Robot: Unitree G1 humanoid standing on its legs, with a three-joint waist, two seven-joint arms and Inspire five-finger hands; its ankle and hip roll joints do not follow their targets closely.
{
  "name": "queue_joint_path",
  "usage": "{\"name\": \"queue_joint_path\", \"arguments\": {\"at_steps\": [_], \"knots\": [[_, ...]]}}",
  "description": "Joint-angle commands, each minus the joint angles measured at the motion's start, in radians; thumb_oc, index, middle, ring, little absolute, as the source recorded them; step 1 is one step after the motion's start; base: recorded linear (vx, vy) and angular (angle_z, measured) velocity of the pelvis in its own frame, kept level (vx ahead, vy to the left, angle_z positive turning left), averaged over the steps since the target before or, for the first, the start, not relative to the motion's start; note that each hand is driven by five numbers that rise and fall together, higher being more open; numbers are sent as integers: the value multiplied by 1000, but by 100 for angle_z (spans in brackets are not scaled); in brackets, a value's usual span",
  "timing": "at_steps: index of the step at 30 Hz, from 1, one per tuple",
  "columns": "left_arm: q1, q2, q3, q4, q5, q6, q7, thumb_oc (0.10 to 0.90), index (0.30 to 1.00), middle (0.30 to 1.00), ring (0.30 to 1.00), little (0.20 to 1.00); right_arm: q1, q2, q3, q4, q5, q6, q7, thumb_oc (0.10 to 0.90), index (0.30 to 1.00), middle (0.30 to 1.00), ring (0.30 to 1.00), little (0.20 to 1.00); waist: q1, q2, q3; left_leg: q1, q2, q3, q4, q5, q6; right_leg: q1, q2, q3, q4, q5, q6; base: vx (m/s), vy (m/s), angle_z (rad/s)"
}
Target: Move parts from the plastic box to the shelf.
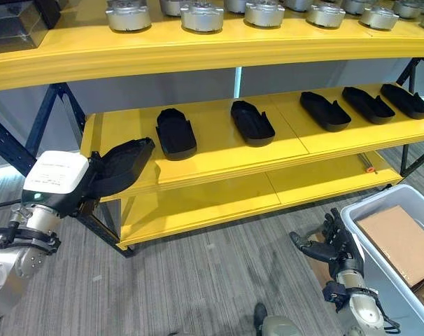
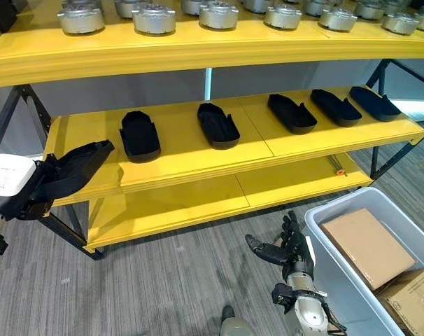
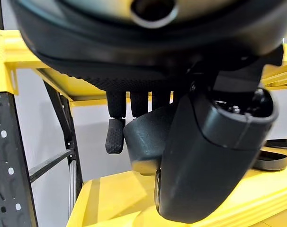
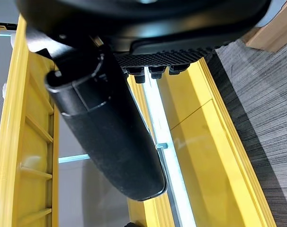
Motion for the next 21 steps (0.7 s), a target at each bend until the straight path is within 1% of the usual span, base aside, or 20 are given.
{"name": "queue_joint_path", "arguments": {"at_steps": [1, 2, 4, 9, 11, 14, 21], "knots": [[-185, 106, 128, 16, -30, 15, 126, 400, 300, 300, 300, 300, -98, 3, -54, -126, -10, -110, 1, 900, 1000, 1000, 1000, 1000, -23, 25, 2, -3, 23, -52, 24, 107, 117, -6, -85, 28, 166, -1, -41, 0, 0, 0], [-253, 104, 58, 67, -30, 19, 126, 400, 300, 300, 300, 300, -99, -3, -41, -121, -9, -109, 0, 900, 1000, 1000, 1000, 1000, -30, 22, 5, 0, 23, -50, 24, 107, 116, -6, -83, 29, 169, 0, -41, 0, 0, 0], [-281, 98, 28, 87, -32, 20, 130, 400, 300, 300, 300, 300, -99, -3, -43, -120, -10, -109, -1, 900, 1000, 1000, 1000, 1000, -27, 23, 6, 0, 23, -51, 23, 107, 116, -5, -83, 28, 169, 0, -41, 0, 0, 0], [-365, 60, -52, 163, -34, 29, 141, 400, 300, 300, 300, 300, -96, -3, -38, -101, -9, -105, 3, 900, 1000, 1000, 1000, 1000, -28, 13, 12, 5, 22, -48, 18, 105, 113, -5, -83, 30, 169, -1, -42, 0, 0, 0], [-374, 60, -61, 167, -35, 28, 143, 400, 300, 300, 300, 300, -96, -3, -40, -101, -9, -106, 3, 900, 1000, 1000, 1000, 1000, -27, 14, 12, 5, 21, -48, 17, 105, 113, -5, -83, 30, 169, -1, -42, 0, 0, 0], [-394, 38, -90, 219, -38, 35, 147, 400, 300, 300, 300, 300, -91, -1, -42, -98, -7, -104, 2, 900, 1000, 1000, 1000, 1000, -25, 8, 14, 6, 20, -47, 15, 105, 113, -6, -83, 30, 170, 1, -43, 0, 0, 0], [-396, -8, -101, 289, -52, 41, 158, 400, 300, 300, 300, 300, -88, -1, -45, -97, -11, -100, 4, 900, 1000, 1000, 1000, 1000, -18, 1, 22, 6, 16, -46, 9, 104, 114, -3, -83, 28, 168, 0, -43, 0, 0, 0]]}}
